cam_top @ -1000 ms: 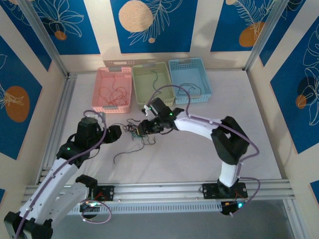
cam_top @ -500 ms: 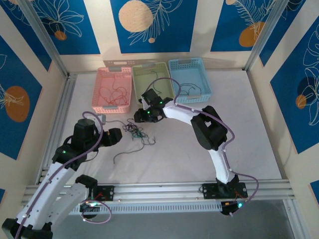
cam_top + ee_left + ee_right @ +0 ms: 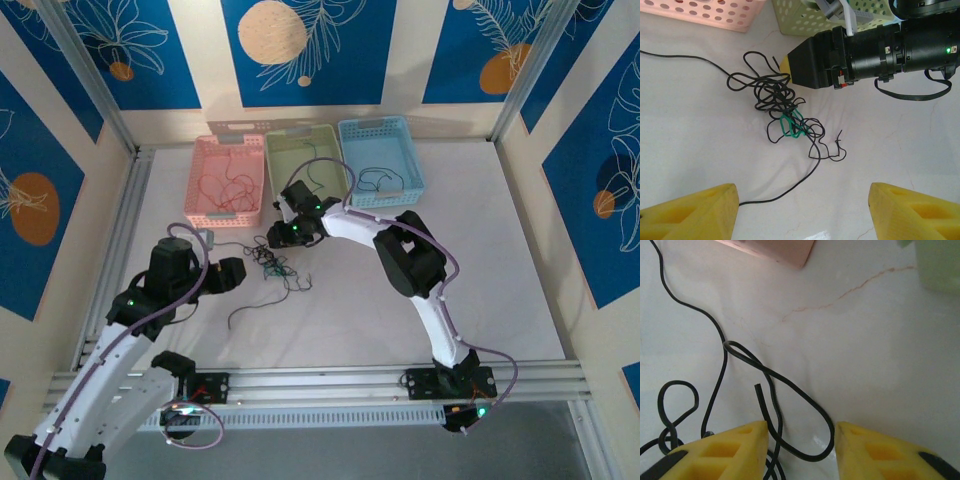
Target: Untangle the cables
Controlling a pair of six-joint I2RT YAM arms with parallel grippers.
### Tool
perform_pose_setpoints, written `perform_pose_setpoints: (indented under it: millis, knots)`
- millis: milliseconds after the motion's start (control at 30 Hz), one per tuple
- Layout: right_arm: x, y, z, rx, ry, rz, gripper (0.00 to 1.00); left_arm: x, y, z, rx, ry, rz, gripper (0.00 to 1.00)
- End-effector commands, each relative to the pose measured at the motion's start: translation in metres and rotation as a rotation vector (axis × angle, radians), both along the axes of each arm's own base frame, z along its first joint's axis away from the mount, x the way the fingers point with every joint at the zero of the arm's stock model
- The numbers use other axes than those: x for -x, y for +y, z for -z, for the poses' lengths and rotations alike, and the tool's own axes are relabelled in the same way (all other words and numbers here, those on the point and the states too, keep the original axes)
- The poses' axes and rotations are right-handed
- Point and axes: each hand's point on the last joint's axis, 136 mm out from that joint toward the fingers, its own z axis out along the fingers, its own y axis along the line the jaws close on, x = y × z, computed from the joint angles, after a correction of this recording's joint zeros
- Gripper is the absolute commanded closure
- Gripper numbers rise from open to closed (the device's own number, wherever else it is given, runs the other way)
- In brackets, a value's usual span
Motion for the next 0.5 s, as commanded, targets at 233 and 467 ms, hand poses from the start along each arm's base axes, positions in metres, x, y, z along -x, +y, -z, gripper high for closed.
perform_pose_setpoints:
  millis: [233, 467]
  knots:
    - [0.010, 0.005, -0.010, -0.045, -0.032, -0.056, 0.59, 0.000, 0.000, 0.003, -0.002, 0.008, 0.011, 0.31]
    - [0.018, 0.007, -0.022, -0.076, -0.076, -0.085, 0.54, 0.000, -0.001, 0.004, -0.001, 0.015, 0.014, 0.31]
